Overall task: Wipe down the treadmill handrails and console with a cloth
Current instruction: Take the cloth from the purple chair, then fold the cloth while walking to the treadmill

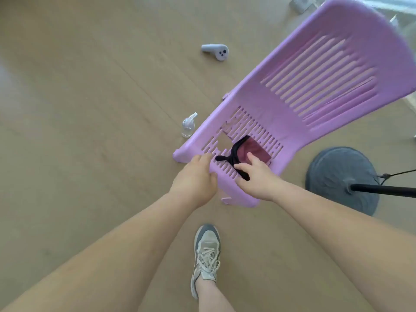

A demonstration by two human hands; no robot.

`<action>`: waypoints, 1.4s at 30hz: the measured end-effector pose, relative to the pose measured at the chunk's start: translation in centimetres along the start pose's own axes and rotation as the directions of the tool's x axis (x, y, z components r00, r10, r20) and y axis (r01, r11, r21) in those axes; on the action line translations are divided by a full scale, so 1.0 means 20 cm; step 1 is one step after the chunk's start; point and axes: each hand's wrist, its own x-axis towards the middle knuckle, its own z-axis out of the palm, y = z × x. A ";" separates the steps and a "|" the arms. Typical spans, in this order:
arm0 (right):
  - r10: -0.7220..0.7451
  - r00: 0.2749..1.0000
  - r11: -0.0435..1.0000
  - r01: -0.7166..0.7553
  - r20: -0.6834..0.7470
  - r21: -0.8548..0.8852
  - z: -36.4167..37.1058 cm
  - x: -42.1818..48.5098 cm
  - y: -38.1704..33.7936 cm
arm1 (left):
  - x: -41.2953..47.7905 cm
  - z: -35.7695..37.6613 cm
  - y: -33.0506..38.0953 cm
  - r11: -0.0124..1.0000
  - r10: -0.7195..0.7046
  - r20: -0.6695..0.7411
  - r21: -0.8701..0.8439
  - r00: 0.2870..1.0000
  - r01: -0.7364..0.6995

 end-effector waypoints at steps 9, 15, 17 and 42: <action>-0.003 0.967 0.994 0.031 -0.253 0.106 0.05 0.12 -0.01 | 0.07 0.02 0.02 0.999 -0.026 0.033 -0.046 0.999 0.028; 0.289 0.941 0.479 0.016 -0.175 0.878 -0.18 -0.14 -0.45 | -0.19 -0.21 0.04 0.971 -0.077 -0.054 -0.232 0.996 0.063; 0.198 0.960 0.422 0.101 -0.200 0.901 -0.26 -0.28 -0.66 | -0.32 -0.35 0.05 0.946 -0.091 -0.099 -0.320 0.991 0.055; -0.780 0.565 0.625 0.726 0.268 0.287 0.15 -2.78 -4.38 | -3.85 -2.37 -1.48 0.568 -0.430 -0.517 -0.792 0.741 -0.223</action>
